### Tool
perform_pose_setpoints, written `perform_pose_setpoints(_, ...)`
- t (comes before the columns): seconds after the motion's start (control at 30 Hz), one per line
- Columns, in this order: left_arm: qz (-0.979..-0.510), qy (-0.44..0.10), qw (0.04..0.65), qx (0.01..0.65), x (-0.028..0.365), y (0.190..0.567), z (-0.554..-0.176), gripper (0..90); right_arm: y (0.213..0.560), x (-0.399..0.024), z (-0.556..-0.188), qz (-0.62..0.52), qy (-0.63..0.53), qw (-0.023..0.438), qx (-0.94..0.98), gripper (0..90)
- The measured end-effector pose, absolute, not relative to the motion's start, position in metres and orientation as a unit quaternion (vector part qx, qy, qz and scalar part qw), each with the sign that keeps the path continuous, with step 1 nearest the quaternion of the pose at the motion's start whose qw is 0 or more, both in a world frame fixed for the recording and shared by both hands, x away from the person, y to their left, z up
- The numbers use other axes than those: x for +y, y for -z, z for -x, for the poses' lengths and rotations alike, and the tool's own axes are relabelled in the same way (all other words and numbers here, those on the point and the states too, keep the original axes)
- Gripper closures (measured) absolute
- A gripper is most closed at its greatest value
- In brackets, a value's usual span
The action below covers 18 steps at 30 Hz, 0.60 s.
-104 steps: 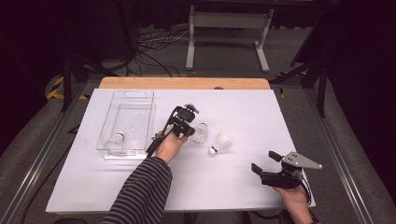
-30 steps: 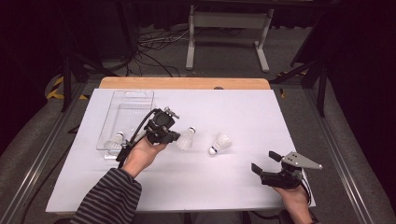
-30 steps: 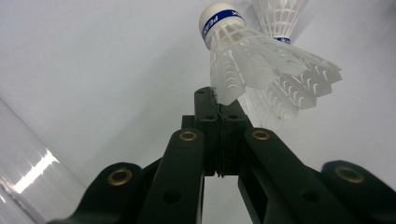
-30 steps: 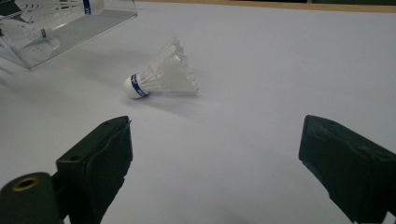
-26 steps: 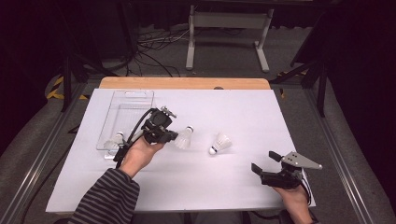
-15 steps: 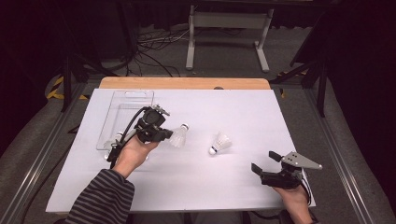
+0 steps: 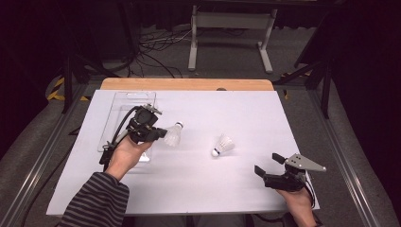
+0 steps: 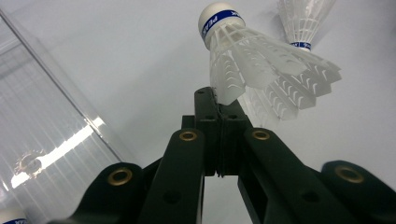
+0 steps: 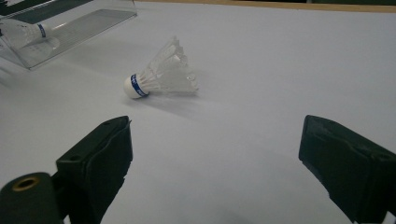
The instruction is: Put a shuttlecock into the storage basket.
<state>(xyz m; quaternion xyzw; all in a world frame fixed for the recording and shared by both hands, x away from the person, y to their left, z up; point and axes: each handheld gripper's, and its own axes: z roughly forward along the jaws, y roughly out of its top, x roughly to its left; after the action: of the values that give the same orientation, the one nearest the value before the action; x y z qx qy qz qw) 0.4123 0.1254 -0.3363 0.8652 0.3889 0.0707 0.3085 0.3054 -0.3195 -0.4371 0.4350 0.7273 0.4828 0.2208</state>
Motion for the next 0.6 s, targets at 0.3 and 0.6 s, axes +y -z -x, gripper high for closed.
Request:
perform_pose_setpoints(0.3, -0.859, -0.08, 0.309, 0.4, 0.139, 0.332, -0.412, 89.4, 0.437, -0.319, -0.305, -0.435, -0.483, 0.221, 0.727, 10.6)
perform_pose_setpoints(0.6, -0.849, -0.084, 0.316, 0.415, 0.154, 0.328, -0.412, 89.4, 0.437, -0.319, -0.306, -0.434, -0.482, 0.22, 0.728, 10.6)
